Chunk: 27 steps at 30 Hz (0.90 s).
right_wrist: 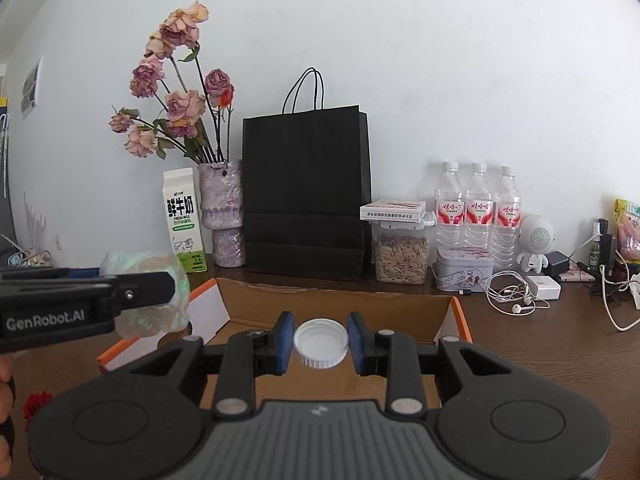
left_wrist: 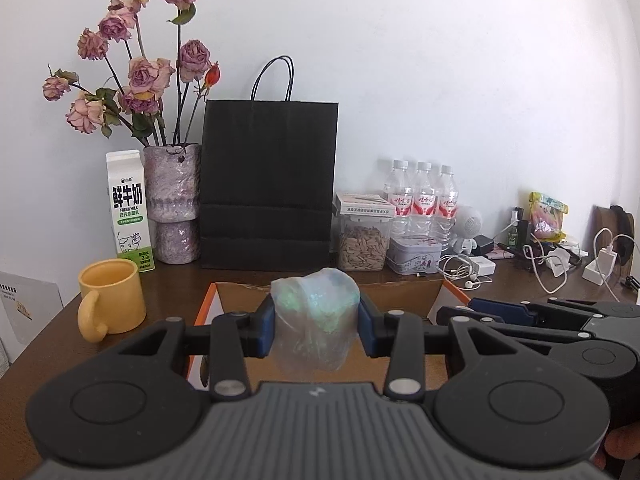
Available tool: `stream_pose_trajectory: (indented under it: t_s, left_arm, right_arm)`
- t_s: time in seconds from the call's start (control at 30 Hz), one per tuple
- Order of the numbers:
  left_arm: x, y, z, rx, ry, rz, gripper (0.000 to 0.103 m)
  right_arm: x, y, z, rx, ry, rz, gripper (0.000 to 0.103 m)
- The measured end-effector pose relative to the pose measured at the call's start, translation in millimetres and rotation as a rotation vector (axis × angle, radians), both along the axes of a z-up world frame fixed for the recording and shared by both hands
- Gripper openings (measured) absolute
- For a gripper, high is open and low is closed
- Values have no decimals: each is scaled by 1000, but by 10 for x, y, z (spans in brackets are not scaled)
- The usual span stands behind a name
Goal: Organize objects
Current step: 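Carry the plastic bag and white cap into the cardboard box and release both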
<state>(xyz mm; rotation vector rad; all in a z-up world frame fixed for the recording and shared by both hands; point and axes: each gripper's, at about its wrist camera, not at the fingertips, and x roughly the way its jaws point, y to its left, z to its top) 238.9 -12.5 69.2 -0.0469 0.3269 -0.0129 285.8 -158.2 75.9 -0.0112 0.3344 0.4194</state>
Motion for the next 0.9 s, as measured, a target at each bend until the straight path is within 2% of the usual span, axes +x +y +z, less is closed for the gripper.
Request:
stream_pose_trajectory:
  t_s: [0.1, 0.17, 0.3, 0.37, 0.47, 0.5, 0.57, 0.63, 0.7, 0.9]
  left_arm:
    - [264, 13, -62, -3, 31, 17, 41]
    - [380, 75, -156, -31, 57, 32, 41]
    - [563, 93, -374, -21, 156, 36, 41]
    - [586, 91, -420, -20, 172, 30, 41]
    - [552, 119, -424, -30, 158, 40, 48]
    - [535, 127, -416, -31, 149, 47, 53]
    - [496, 124, -399, -27, 131, 66, 72]
    - [454, 115, -377, -23, 100, 72, 103]
    - [416, 95, -353, -12, 72, 81, 103]
    - [395, 72, -333, -8, 57, 77, 103]
  right_arm:
    - [282, 44, -62, 1, 24, -44, 28]
    - [410, 13, -150, 11, 72, -56, 28]
    - [472, -2, -323, -24, 120, -54, 28]
    - [487, 33, -380, -37, 137, -41, 28]
    - [475, 74, -410, -56, 148, -34, 28]
    - [469, 76, -412, -59, 148, -36, 28]
    - [436, 75, -405, -64, 141, -45, 38]
    - [411, 75, -403, -69, 132, -51, 83]
    - [379, 72, -391, -72, 113, -61, 101]
    - [347, 52, -356, -65, 102, -62, 103]
